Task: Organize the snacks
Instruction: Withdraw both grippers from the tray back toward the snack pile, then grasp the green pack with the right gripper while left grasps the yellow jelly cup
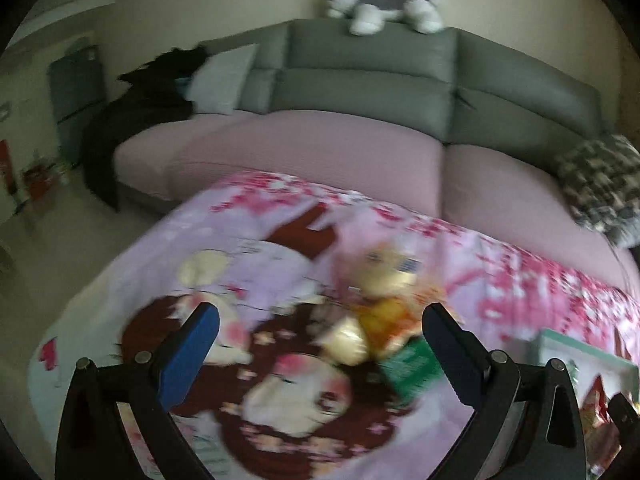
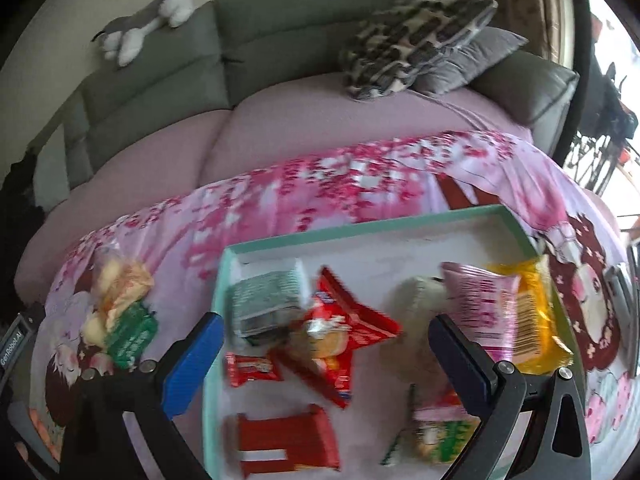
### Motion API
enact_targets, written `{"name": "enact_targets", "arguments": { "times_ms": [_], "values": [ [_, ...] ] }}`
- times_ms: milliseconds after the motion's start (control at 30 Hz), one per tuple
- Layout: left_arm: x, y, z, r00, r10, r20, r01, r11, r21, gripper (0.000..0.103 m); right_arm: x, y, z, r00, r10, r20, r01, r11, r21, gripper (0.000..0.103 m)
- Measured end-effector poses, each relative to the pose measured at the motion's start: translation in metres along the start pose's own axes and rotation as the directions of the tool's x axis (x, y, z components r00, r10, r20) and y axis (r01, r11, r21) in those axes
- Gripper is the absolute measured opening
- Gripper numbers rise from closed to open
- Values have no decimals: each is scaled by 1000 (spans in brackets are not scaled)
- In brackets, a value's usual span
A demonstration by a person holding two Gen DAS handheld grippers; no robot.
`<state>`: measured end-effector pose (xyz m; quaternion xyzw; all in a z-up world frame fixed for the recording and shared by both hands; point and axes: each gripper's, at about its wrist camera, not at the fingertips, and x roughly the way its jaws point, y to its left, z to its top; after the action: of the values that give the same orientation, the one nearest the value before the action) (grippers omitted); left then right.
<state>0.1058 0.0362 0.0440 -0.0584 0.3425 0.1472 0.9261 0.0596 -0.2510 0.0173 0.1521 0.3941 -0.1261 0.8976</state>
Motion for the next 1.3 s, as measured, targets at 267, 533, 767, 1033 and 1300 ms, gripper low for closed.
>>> {"name": "enact_targets", "arguments": {
  "times_ms": [267, 533, 767, 1033, 1300],
  "values": [
    [3, 55, 7, 997, 76, -3, -76, 992, -98, 101, 1, 55, -8, 995, 101, 9, -100, 990, -95, 103],
    [6, 78, 10, 996, 90, -10, -90, 989, -119, 101, 5, 118, -23, 975, 219, -22, -219, 950, -224, 103],
    [19, 74, 7, 999, 17, -52, -21, 997, -80, 101, 27, 154, -42, 963, 256, -84, -269, 911, -312, 103],
    [61, 65, -13, 973, -145, -177, 114, 978, -174, 101, 58, 166, -55, 964, 223, -144, -261, 900, -349, 103],
    [78, 52, -20, 957, -182, -225, 153, 978, -139, 101, 81, 177, -54, 964, 197, -180, -254, 883, -395, 97]
  ]
}}
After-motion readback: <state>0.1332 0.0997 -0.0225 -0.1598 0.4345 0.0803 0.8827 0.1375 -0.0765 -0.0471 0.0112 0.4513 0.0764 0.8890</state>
